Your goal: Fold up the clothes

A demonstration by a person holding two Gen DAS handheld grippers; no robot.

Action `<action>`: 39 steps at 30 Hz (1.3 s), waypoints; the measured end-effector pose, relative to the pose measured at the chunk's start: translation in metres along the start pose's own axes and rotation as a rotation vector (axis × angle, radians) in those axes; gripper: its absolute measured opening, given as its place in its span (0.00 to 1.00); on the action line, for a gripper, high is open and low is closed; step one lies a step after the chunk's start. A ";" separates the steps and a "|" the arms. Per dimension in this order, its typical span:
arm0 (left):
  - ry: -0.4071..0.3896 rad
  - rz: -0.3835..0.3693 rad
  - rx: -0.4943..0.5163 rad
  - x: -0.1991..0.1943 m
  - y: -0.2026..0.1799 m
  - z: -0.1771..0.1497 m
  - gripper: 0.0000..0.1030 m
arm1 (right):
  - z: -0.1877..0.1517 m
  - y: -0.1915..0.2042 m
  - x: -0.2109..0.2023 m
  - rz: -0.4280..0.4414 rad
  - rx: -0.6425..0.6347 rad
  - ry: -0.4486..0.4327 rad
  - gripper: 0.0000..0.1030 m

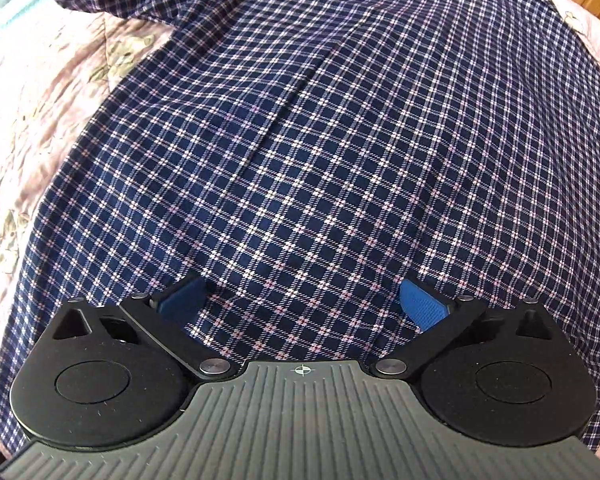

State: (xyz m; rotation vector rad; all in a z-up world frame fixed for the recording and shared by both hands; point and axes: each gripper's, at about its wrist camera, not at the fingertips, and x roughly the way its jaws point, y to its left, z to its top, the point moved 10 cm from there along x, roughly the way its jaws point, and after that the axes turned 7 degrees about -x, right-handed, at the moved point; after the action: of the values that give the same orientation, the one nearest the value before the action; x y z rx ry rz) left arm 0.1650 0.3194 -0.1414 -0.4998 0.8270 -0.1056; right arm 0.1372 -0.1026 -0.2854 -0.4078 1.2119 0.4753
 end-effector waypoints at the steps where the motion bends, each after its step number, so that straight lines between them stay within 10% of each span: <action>1: 0.002 -0.018 0.015 -0.003 -0.010 -0.007 0.08 | 0.000 0.001 0.000 -0.002 0.003 -0.004 0.99; 10: 0.278 -0.508 0.538 -0.016 -0.227 -0.194 0.09 | 0.000 0.007 -0.003 0.003 -0.003 -0.037 0.99; 16: 0.491 -0.430 0.457 0.065 -0.243 -0.269 0.09 | -0.001 -0.007 -0.027 0.137 0.276 -0.100 0.90; 23: 0.499 -0.403 0.409 0.084 -0.233 -0.271 0.14 | -0.029 -0.032 -0.065 0.631 0.979 -0.315 0.94; 30: 0.486 -0.363 0.550 0.094 -0.238 -0.299 0.15 | -0.027 0.008 -0.068 0.737 0.942 -0.257 0.98; 32: 0.476 -0.354 0.608 0.095 -0.241 -0.309 0.16 | -0.031 0.021 -0.066 0.747 0.886 -0.205 0.82; 36: 0.470 -0.350 0.648 0.091 -0.236 -0.316 0.37 | -0.040 0.029 -0.063 0.735 0.844 -0.158 0.14; 39: 0.437 -0.324 0.596 0.078 -0.219 -0.304 0.58 | -0.039 0.021 -0.071 0.674 0.765 -0.150 0.09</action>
State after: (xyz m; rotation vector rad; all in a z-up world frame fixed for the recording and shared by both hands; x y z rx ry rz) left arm 0.0190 -0.0122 -0.2652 -0.0352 1.0789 -0.7582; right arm 0.0754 -0.1152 -0.2305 0.7010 1.2687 0.5535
